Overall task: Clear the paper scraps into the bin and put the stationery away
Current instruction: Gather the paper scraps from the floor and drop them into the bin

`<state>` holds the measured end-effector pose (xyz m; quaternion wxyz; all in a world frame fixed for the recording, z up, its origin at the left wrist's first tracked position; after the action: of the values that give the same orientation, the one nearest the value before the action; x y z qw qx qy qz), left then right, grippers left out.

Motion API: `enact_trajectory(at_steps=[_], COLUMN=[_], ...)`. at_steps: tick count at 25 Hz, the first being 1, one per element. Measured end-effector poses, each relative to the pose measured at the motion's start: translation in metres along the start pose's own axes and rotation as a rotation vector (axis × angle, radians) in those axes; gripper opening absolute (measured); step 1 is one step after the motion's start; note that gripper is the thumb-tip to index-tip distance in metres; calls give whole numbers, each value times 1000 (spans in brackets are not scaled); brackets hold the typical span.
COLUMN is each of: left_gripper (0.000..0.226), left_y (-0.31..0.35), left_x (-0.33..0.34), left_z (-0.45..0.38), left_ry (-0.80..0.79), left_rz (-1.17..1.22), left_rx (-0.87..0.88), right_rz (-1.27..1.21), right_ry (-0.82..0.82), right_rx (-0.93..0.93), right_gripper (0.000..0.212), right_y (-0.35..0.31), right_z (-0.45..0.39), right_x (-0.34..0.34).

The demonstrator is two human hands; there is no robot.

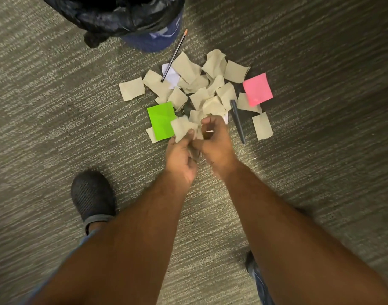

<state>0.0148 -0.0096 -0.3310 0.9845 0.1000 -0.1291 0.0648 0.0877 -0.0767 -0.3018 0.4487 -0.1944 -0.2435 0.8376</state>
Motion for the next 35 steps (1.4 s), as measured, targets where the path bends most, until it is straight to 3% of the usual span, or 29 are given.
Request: enact_trajectory(at_steps=[4, 6, 8, 11, 13, 16, 19, 22, 25, 29, 32, 35], left_gripper=[31, 31, 26, 22, 23, 29, 33, 38, 41, 41, 41, 36], left_y=[13, 13, 11, 18, 30, 37, 35, 30, 27, 43, 56, 69], left_x=[2, 0, -5, -15, -7, 26, 37, 39, 46, 41, 41, 55], left_z=[-6, -5, -11, -23, -25, -21, -32, -43, -48, -43, -28, -16], left_ry=[67, 126, 142, 136, 78, -241, -397, -361, -299, -114, -153, -274], left_rz=[-49, -180, -252, -487, -890, -1499, -1775, -1841, -1756, -1566, -1487, -1567], left_rx=[17, 28, 32, 189, 434, 773, 792, 799, 774, 703, 727, 844], right_rz=[-60, -182, -168, 357, 699, 1019, 1191, 1102, 894, 859, 832, 623], right_ry=[133, 275, 280, 257, 329, 345, 253, 283, 329, 193, 162, 97], right_rx=[-61, 32, 163, 85, -6, -150, -238, -260, -172, -85, -84, -74], right_gripper=[44, 31, 34, 56, 64, 70, 76, 69, 59, 30, 26, 23], right_y=[8, 26, 48, 57, 52, 38, 38, 34, 31, 44, 51, 62], right_z=[3, 2, -7, -20, -23, -28, -32, -42, -60, -67, -51, -17], right_x=[-19, -35, -39, -32, -30, -28, -15, -12, -14, -18, -45, -64])
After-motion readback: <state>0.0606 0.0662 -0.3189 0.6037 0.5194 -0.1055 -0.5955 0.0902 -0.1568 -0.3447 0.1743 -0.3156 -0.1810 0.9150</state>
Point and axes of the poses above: each hand's wrist, its own z-axis away from the middle knuckle, its own x-axis out of the palm, y = z × x, the point moved 5 cm from there along -z, towards the middle knuckle, and after that the axes turned 11 degrees about z, right-handed, at the moved point
